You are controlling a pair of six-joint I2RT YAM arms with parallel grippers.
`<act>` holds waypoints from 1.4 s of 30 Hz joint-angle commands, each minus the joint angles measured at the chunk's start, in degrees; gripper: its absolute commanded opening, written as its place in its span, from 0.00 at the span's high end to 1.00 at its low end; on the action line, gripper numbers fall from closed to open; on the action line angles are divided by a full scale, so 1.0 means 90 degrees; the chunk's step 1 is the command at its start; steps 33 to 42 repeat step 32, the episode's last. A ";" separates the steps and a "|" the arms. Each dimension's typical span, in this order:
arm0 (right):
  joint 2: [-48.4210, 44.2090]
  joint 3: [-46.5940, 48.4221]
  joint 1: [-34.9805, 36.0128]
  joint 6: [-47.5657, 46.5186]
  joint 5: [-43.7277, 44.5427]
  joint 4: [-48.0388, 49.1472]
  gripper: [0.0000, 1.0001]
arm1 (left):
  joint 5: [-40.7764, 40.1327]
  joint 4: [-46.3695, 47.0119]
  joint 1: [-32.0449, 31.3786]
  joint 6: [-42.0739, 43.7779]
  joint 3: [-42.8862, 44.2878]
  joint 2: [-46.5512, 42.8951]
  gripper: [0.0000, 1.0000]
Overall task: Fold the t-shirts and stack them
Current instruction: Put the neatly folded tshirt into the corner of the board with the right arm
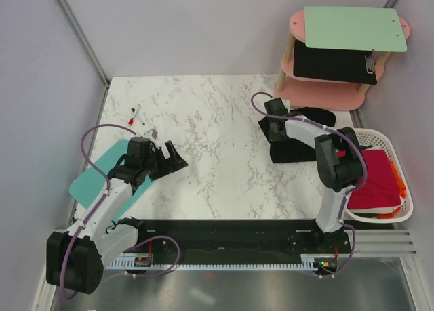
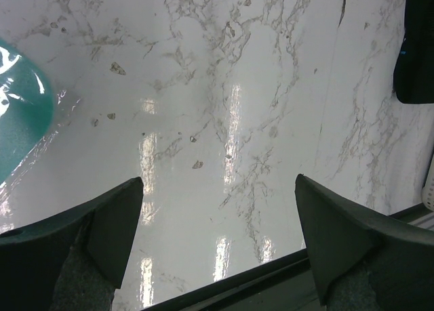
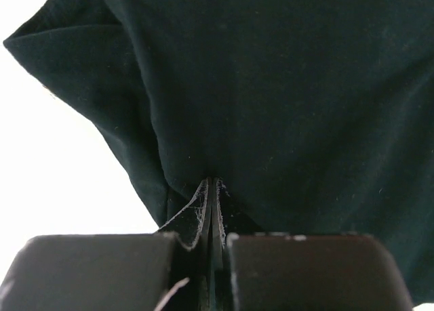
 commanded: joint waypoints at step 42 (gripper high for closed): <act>-0.1263 -0.1299 0.1082 -0.0217 -0.2331 0.1828 0.02 | 0.0423 0.0987 -0.0304 0.0428 0.0040 0.0535 0.00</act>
